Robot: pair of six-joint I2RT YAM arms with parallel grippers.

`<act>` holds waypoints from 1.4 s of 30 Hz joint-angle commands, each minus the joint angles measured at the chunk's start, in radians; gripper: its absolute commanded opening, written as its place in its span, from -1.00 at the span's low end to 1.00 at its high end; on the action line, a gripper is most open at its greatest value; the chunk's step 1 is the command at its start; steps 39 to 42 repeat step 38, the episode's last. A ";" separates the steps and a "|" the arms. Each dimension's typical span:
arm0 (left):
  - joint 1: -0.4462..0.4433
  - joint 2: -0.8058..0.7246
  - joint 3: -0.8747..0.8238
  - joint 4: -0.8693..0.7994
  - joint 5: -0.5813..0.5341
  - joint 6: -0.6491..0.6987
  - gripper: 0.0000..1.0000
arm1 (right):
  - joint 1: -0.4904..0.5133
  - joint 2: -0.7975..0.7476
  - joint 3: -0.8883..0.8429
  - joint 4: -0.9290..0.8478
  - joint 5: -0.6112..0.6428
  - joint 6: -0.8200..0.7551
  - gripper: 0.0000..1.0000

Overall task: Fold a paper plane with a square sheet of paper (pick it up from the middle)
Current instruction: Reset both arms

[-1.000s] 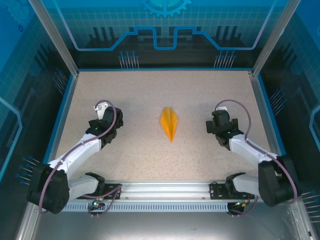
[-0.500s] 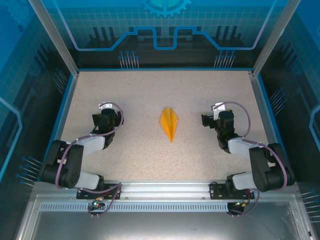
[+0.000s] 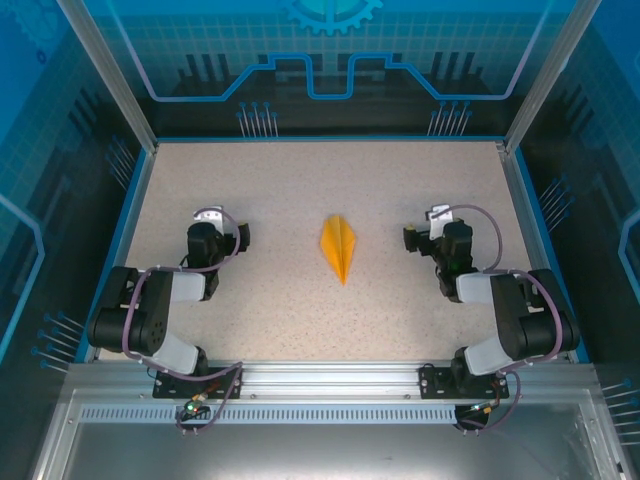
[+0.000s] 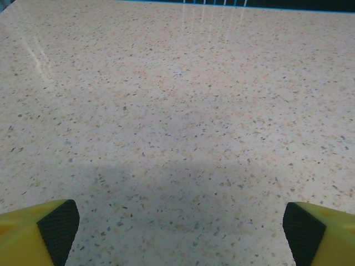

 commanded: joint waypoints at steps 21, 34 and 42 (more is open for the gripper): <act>0.008 -0.005 0.002 0.050 0.039 0.005 0.97 | -0.001 0.007 0.008 0.040 0.105 0.043 0.99; 0.008 -0.004 0.002 0.051 0.039 0.005 0.97 | -0.001 0.007 0.010 0.035 0.100 0.044 0.99; 0.008 -0.003 0.003 0.051 0.039 0.005 0.97 | -0.002 0.007 0.010 0.036 0.100 0.044 0.99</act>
